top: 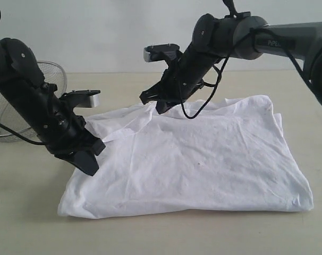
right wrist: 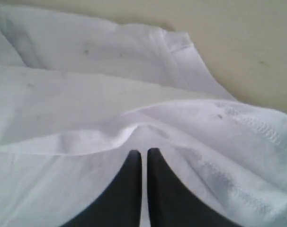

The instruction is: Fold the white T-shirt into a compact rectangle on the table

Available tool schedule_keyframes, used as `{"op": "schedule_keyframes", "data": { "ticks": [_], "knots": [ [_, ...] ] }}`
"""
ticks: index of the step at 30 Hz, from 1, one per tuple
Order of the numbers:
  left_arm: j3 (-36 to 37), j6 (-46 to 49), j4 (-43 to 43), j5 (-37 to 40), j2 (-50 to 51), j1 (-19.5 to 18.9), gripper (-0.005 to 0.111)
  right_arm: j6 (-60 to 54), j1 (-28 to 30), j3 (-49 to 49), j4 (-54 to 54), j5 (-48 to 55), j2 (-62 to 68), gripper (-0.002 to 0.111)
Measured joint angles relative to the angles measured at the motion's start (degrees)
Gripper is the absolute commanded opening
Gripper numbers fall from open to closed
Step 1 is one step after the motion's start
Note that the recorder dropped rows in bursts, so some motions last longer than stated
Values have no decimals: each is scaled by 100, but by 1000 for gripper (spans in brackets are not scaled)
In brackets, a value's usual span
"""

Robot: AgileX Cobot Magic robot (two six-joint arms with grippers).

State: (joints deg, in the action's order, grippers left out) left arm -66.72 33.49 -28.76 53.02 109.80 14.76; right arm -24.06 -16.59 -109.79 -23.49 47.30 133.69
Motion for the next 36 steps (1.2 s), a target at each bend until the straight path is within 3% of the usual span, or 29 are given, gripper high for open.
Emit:
{"op": "schedule_keyframes", "data": {
  "ticks": [15,36],
  "knots": [
    [0,0,-9,0,0,0,5,7,-184,21,-328,182,386,0],
    [0,0,-9,14,0,0,5,25,-343,-712,-1026,-1253,412,0]
  ]
}}
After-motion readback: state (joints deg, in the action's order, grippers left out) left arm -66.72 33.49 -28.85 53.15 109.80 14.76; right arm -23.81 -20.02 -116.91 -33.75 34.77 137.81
